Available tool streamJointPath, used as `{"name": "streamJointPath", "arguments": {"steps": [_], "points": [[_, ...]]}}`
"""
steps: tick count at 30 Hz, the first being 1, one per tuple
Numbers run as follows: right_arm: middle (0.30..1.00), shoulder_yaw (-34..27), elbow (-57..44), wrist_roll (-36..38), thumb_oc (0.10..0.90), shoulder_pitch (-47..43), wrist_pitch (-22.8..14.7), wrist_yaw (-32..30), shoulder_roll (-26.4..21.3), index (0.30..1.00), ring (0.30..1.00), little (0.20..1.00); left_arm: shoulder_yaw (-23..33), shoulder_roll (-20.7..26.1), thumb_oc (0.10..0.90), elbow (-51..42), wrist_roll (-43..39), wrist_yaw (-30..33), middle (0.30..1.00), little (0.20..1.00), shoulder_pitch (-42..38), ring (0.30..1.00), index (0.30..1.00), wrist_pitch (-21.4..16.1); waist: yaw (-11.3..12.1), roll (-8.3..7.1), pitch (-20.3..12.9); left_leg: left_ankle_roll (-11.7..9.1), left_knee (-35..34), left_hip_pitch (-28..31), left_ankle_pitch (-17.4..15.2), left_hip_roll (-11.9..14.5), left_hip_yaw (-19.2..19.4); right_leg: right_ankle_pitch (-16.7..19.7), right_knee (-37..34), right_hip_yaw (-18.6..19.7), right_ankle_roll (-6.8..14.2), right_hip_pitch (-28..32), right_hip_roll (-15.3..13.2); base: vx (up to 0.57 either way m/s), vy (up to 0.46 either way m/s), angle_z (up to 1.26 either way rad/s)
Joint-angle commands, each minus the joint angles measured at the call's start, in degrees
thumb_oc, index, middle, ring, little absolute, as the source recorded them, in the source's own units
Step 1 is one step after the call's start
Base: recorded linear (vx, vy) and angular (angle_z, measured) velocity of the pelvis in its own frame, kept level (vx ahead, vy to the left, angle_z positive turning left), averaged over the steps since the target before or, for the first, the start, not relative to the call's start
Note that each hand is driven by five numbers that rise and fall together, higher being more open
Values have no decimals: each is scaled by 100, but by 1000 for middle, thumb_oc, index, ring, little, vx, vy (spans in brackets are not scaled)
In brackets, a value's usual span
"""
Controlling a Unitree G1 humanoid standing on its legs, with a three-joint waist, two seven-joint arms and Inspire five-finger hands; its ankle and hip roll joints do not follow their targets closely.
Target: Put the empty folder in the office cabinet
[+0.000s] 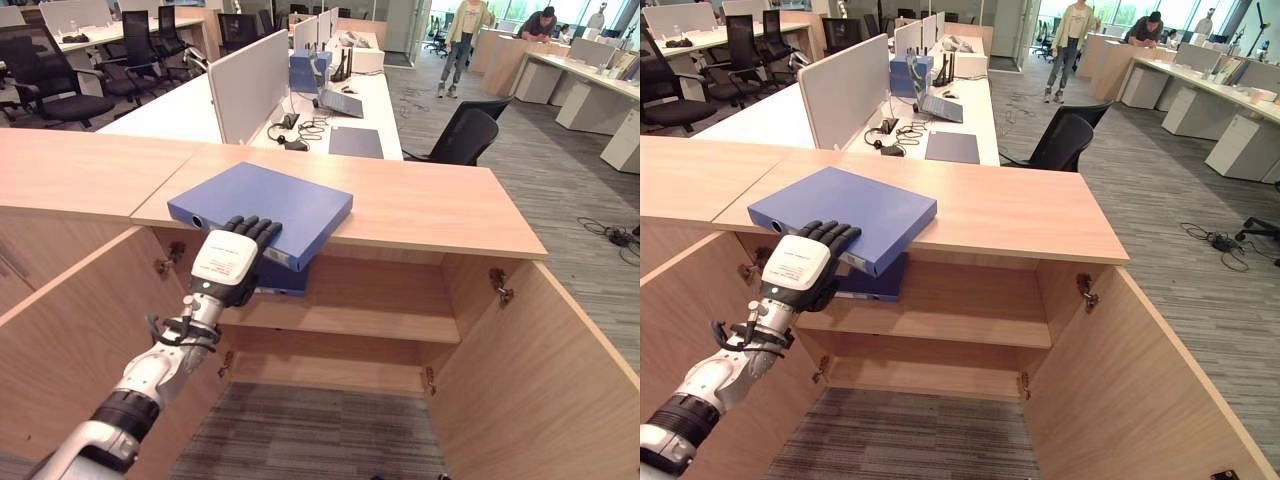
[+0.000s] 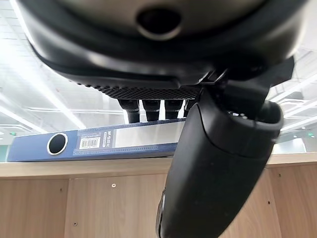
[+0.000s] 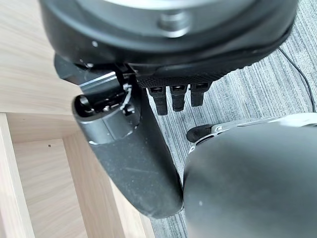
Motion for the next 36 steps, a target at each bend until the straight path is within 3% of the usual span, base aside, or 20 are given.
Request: {"name": "streamJointPath", "arguments": {"steps": [1,13,14,15,28,36], "points": [[900,98,149,138,800,-350,-128,-54,-80,900,900,900,78,172,800,162,-72,425,900,900,-1227,900,900,77,-16,251,-103,-82,-8,84,-382,-70,-705,-607,126,-14,412,587,137,-7,4,-9],[900,115,168,208,800,-348,-126,-65,-89,900,900,900,-156,143,800,422,-115,390,900,900,-1504,900,900,103,-77,249,-119,-83,-8,134,-394,-69,-634,-587,137,44,419,583,140,-2,1,-2],[900,113,174,204,800,-347,-124,-67,-96,900,900,900,-171,138,654,456,-118,381,681,681,-1515,681,681,108,-83,249,-121,-83,-8,137,-396,-70,-632,-588,137,41,420,585,140,0,0,0],[900,108,194,193,800,-342,-115,-65,-100,900,900,900,-223,114,400,544,-133,363,300,300,-1573,300,300,124,-97,249,-127,-82,-8,136,-399,-68,-616,-582,139,43,423,580,138,0,0,0],[900,101,241,263,800,-340,-94,-28,-140,900,900,900,-662,-27,400,1430,-320,109,300,300,-1898,300,300,141,-187,288,-156,-76,-8,182,-411,-75,-513,-571,162,120,428,557,155,-13,2,-6],[900,120,323,214,800,-315,-71,-30,-135,900,900,900,-649,48,400,1565,-396,179,300,300,-2131,300,300,236,-219,300,-160,-77,-8,198,-409,-76,-469,-563,172,142,433,548,165,-8,1,-4]]}}
